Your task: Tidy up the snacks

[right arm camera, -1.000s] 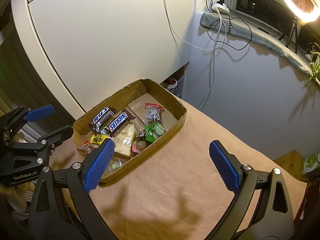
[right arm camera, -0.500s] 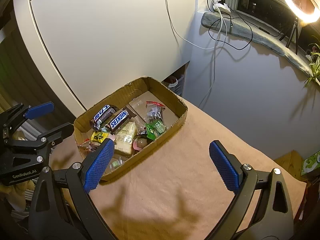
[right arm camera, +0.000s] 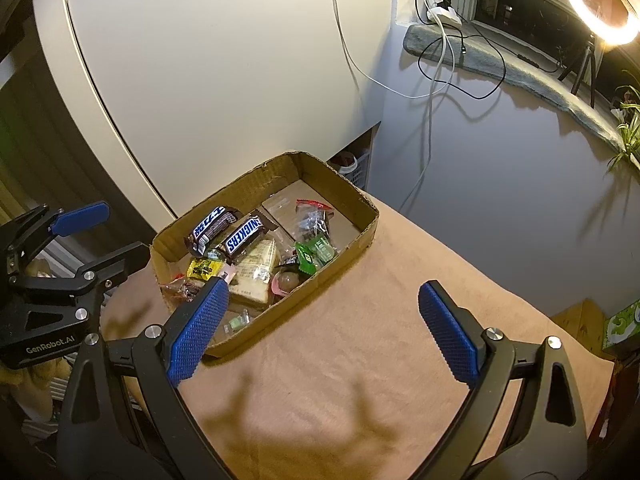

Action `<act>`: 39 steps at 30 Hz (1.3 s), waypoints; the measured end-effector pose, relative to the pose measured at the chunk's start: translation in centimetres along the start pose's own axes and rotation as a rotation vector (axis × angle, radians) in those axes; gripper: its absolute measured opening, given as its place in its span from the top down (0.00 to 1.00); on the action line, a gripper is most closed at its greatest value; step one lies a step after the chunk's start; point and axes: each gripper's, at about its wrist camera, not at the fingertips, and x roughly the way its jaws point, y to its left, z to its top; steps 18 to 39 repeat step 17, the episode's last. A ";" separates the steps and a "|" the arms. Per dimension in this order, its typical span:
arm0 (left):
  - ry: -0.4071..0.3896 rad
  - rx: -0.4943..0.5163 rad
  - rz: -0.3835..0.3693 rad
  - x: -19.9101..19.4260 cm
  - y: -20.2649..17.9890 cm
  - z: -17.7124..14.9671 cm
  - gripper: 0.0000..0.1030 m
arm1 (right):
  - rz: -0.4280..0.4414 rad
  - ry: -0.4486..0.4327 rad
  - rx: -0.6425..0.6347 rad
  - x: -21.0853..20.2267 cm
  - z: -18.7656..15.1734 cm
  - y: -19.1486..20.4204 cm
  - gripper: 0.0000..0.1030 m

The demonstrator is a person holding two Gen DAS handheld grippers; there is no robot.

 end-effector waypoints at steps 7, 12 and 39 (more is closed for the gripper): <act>-0.004 0.000 0.000 -0.2 0.1 -0.2 0.30 | -0.001 0.000 0.000 0.0 -0.2 0.2 0.05; -0.016 0.001 0.002 -0.5 0.0 -0.3 0.30 | -0.001 0.006 -0.002 0.0 -0.6 0.4 0.05; -0.018 0.006 0.004 -0.6 -0.1 -0.4 0.30 | 0.000 0.006 0.000 -0.1 -0.9 0.5 0.05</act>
